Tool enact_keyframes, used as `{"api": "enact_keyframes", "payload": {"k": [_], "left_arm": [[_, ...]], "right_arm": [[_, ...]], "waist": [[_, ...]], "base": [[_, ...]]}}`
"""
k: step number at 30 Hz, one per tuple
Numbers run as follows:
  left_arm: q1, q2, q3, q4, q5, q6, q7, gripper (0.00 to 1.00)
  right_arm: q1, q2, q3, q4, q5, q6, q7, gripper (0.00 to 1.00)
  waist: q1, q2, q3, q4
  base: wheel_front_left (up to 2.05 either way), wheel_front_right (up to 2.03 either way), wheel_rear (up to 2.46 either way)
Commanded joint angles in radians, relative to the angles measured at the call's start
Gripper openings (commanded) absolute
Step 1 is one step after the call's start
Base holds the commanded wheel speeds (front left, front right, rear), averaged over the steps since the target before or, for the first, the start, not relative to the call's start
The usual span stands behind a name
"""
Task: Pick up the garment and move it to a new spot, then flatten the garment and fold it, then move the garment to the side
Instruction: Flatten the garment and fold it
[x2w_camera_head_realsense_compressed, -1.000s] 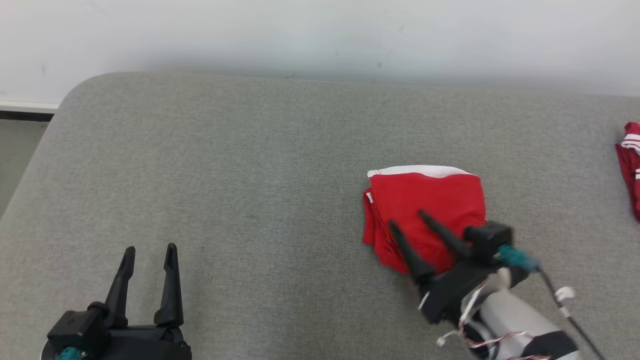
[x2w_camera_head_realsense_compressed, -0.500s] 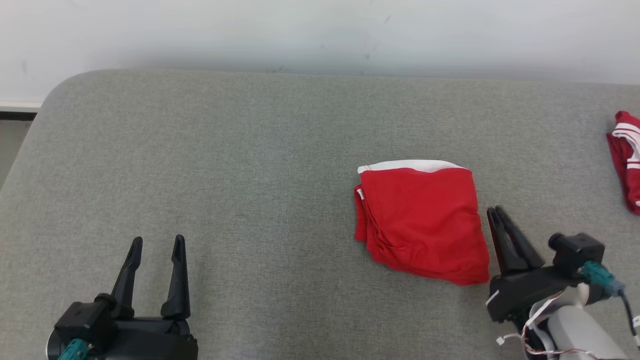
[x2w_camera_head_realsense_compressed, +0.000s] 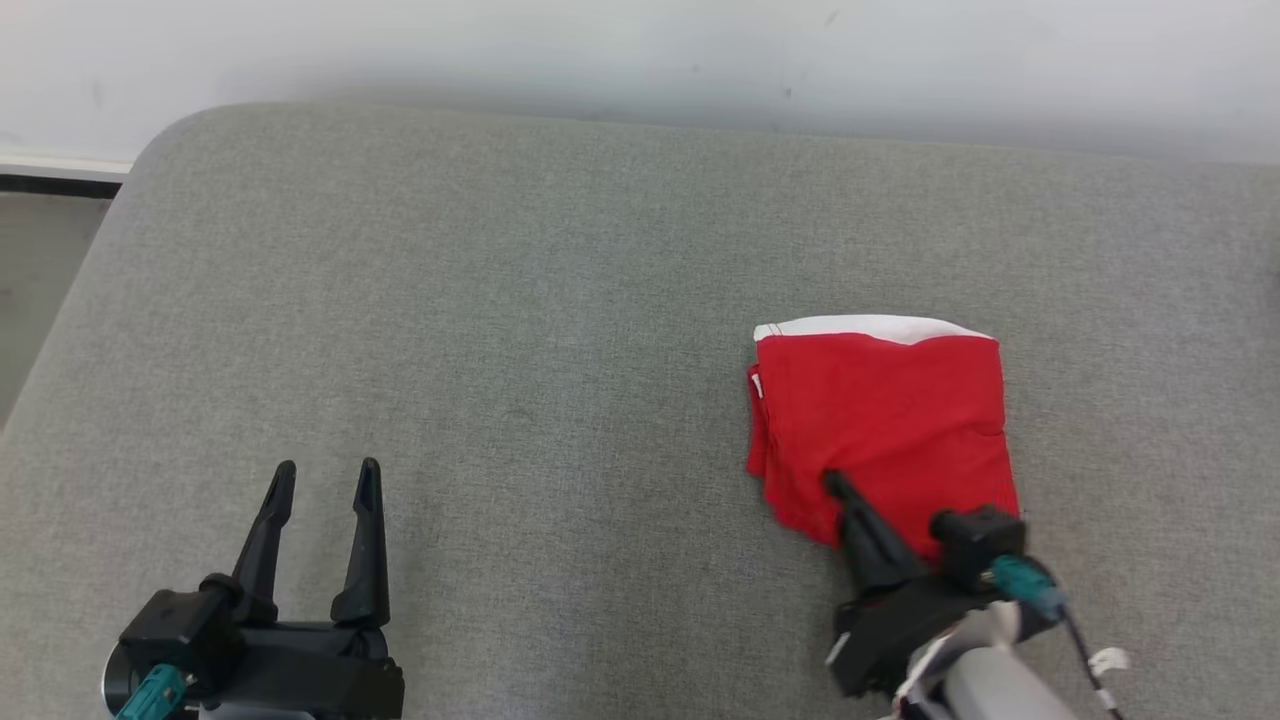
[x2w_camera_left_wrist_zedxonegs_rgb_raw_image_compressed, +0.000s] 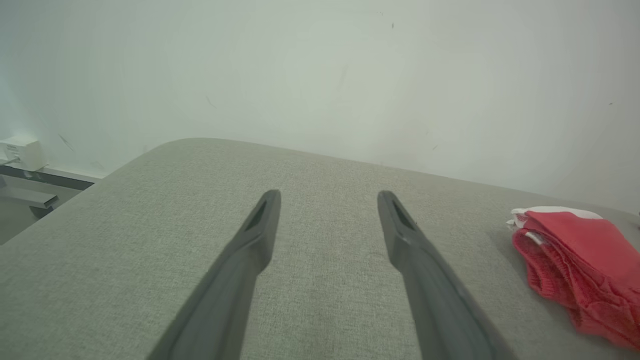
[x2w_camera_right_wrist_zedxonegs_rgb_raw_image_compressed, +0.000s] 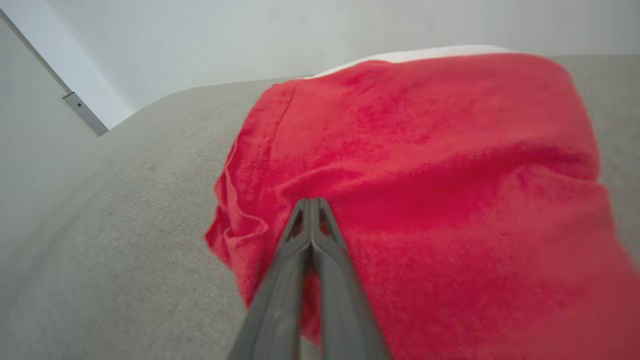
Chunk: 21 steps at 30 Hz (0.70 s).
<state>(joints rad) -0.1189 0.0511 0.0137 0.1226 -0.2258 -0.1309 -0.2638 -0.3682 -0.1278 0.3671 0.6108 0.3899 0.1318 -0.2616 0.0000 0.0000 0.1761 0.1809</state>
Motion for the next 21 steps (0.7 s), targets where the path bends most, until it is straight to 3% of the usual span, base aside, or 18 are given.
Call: {"api": "enact_keyframes", "payload": {"k": [1,5,11,21], "left_arm": [[-0.011,0.002,0.002,0.003,0.002,0.001,0.0,1.0],[-0.012,0.001,0.016,0.001,0.001,0.001,0.0,1.0],[-0.005,0.005,0.02,0.001,0.009,0.001,0.0,1.0],[0.036,0.027,0.041,-0.003,0.033,0.001,0.0,1.0]], "right_arm": [[-0.01,0.016,0.015,0.004,-0.004,-0.003,-0.004,0.0],[-0.03,0.054,0.053,0.005,-0.003,-0.003,-0.004,0.0],[-0.035,0.072,0.01,-0.051,0.017,-0.003,-0.004,0.0],[0.06,0.009,-0.139,-0.244,-0.05,-0.003,-0.004,0.0]], "waist": [[0.0,0.0,0.003,0.005],[0.0,0.0,0.008,-0.005],[0.0,0.0,-0.008,-0.048],[0.0,0.0,-0.074,-0.178]], "base": [[0.0,0.0,0.0],[0.0,0.0,0.0],[0.0,0.0,0.0],[0.0,0.0,0.0]]}}
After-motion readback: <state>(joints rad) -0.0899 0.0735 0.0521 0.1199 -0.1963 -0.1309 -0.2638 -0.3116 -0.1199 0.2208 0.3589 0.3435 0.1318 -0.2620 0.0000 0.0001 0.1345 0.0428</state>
